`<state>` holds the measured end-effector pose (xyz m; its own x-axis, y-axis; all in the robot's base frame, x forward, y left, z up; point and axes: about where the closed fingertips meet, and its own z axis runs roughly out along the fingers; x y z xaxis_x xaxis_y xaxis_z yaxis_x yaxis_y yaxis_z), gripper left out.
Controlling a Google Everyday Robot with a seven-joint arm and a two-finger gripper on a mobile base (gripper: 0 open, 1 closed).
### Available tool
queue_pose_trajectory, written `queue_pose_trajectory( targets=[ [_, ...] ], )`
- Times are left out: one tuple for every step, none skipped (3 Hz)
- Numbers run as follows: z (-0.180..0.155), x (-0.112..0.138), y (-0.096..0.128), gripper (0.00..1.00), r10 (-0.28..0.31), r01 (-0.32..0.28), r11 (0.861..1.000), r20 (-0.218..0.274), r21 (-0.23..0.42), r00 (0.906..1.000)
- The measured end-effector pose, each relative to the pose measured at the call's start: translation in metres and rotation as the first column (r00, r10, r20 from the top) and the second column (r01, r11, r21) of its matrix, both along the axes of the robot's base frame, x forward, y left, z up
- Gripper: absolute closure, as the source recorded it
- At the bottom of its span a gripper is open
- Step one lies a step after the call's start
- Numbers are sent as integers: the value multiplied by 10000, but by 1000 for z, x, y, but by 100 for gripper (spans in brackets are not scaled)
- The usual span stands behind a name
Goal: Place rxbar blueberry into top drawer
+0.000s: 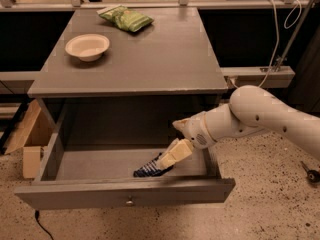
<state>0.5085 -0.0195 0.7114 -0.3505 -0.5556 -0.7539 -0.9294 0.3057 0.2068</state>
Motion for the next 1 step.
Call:
queue_pose_trajectory(
  targets=[
    [4,1,-48,0,-1012,1011,9948,107,124,9948]
  ],
)
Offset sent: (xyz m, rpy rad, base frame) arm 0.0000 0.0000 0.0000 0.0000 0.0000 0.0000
